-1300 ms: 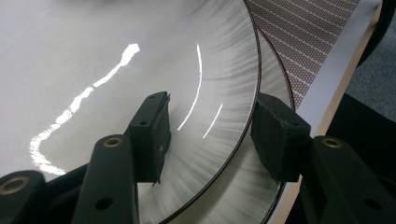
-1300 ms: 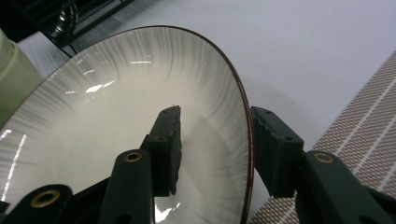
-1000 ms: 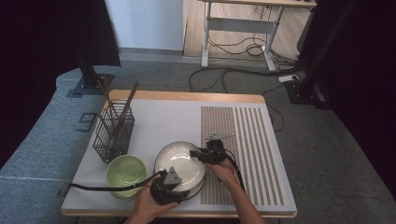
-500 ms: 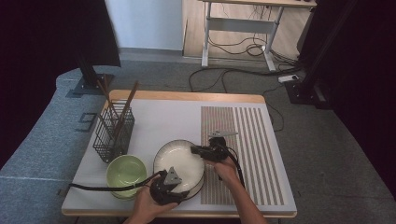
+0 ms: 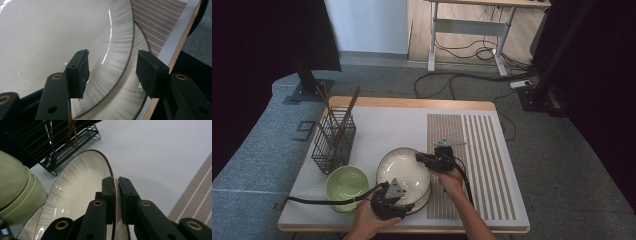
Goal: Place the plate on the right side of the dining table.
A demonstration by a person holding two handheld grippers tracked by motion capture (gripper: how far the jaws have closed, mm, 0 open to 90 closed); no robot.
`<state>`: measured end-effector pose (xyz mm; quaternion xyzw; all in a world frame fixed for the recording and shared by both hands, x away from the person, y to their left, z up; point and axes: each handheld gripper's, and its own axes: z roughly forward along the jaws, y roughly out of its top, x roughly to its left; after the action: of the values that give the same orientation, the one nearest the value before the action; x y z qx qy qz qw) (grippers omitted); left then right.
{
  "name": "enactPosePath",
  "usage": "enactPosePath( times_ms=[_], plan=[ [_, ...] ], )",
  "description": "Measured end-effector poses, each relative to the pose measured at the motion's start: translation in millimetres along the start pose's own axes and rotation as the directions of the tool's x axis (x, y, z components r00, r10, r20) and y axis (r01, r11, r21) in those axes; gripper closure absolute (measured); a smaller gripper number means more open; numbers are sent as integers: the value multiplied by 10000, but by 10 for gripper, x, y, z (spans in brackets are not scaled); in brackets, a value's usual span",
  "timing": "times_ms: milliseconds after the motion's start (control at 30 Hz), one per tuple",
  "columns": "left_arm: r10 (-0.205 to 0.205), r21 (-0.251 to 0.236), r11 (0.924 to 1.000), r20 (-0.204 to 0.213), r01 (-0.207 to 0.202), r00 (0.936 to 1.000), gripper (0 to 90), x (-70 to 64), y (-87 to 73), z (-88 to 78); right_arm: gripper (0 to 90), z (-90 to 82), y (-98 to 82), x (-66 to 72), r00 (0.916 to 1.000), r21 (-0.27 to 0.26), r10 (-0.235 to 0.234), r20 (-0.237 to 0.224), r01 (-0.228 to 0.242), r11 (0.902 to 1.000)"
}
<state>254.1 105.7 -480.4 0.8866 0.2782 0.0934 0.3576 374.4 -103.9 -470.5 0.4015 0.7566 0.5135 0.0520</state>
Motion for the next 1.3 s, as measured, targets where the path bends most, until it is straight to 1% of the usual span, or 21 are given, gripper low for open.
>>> enactPosePath(
  times_ms=[67, 167, 267, 367, 667, 833, 1033, 1100, 1233, 1300],
  plan=[
    [19, -89, 10000, 41, -18, 10000, 438, -5, 7, -26, 839, -18, 3, -13, 9999, -48, 12, 116, -12, 10000],
    [17, -258, 9997, 93, -14, 10000, 435, -11, 16, -69, 838, -43, 4, -34, 9996, -109, 177, 231, -174, 9998],
    [24, -537, 9986, 167, -15, 9999, 431, -14, 27, -121, 837, -62, 8, -48, 9993, -227, 172, 321, -165, 9996],
    [49, -681, 9977, 137, -40, 9999, 431, -6, 37, -161, 837, -71, 10, -49, 9990, -315, 153, 429, -140, 9994],
    [62, -959, 9954, 49, -57, 10000, 416, 12, 62, -263, 837, -134, 35, -54, 9988, -652, 286, 409, -259, 9975],
    [103, -1028, 9946, -9, -103, 9999, 409, 29, 64, -301, 837, -165, 46, -59, 9990, -745, 229, 391, -199, 9970],
    [-14, -1231, 9924, 11, 15, 10000, 405, 65, 71, -364, 836, -178, 51, -64, 9990, -802, 167, 420, -133, 9967],
    [-20, -1205, 9927, -14, 18, 10000, 393, 82, 67, -364, 836, -185, 51, -59, 9990, -796, 142, 423, -108, 9968],
    [-19, -1230, 9924, -26, 16, 10000, 382, 102, 66, -379, 836, -212, 62, -37, 9989, -958, -119, 463, 163, 9953],
    [-25, -1270, 9919, -44, 19, 10000, 380, 113, 67, -396, 837, -217, 74, -37, 9991, -983, -139, 412, 179, 9950]
  ],
)
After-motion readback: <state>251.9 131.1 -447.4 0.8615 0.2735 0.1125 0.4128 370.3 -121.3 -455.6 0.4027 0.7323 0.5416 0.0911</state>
